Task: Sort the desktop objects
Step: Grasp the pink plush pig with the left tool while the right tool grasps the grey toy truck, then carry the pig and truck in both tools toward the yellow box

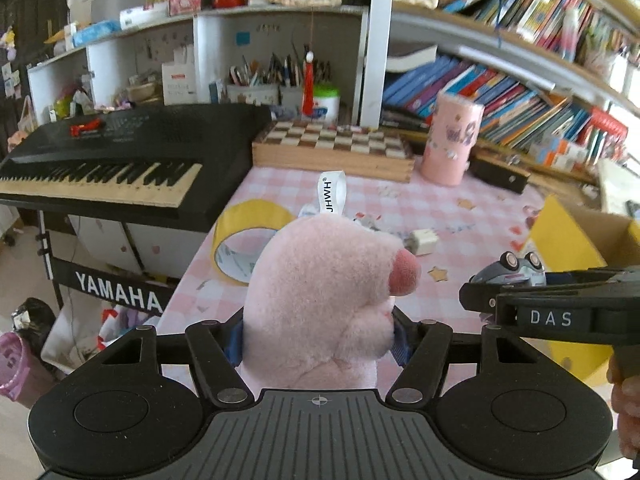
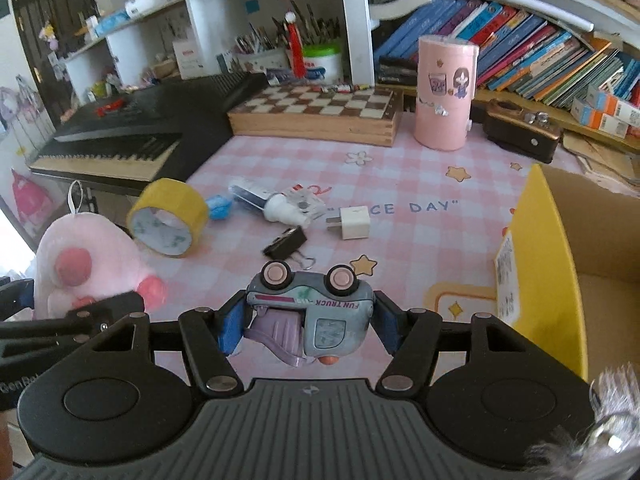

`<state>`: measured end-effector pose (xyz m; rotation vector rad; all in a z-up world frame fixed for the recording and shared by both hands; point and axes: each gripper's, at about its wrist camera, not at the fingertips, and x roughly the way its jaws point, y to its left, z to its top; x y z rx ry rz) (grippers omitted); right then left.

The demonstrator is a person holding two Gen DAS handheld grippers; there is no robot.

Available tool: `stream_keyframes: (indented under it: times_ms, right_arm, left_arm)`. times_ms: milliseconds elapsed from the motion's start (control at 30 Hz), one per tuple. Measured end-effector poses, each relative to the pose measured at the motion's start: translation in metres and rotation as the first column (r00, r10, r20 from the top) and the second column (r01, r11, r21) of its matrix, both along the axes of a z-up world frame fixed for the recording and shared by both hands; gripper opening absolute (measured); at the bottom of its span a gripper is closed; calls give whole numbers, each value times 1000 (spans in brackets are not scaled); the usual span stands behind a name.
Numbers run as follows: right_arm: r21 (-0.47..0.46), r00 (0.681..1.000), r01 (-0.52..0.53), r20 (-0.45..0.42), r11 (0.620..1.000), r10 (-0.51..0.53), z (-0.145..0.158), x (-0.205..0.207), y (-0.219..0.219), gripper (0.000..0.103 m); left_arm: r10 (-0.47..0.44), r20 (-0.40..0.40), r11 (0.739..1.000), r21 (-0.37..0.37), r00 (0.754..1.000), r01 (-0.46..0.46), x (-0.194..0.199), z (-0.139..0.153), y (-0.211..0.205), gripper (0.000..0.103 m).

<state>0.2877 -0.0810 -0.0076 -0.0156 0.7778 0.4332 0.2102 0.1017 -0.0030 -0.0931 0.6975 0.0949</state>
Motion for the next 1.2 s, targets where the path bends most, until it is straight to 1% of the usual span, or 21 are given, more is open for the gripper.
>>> stream_keyframes:
  times_ms: [100,200,300,433,600,767,867,967,1200]
  right_arm:
    - [11,999,7,33,1000,-7,11,-24,-3,62]
    - [15,999,15,52,1000,-16,16,-48,-4,62]
    - [12,998,20,56,1000,-21,16,-71,-4,62]
    - [14,998,31,48,999,-32,14,-102,-2,62]
    - [2,998,28,59,1000,-29,14,-147,3,62]
    - [-12,996,40,76,999,-39,14,-189,1,62]
    - [-18,994,75,78,997,-74,14,-210,-7,62]
    - [-19,990,127,61,992,-126,11,-226,-19,62]
    - [-7,966,256,22,967,-256,9,-251,-49,62]
  left_arm:
    - [-4,26,1000,-3,1000,4,-21,7,0,66]
    - [-4,33,1000,-2,999,4,-42,6,-1,66]
    - [-8,27,1000,-8,1000,8,-62,4,-1,66]
    - [-12,41,1000,4,999,12,-94,5,0,66]
    - [-16,51,1000,12,999,16,-137,7,0,66]
    - [-33,59,999,6,998,33,-165,10,0,66]
    - [-74,54,997,3,996,74,-175,9,-7,66]
    - [-128,45,992,2,991,128,-183,8,-15,66]
    - [-252,40,968,8,967,252,-197,7,-39,66]
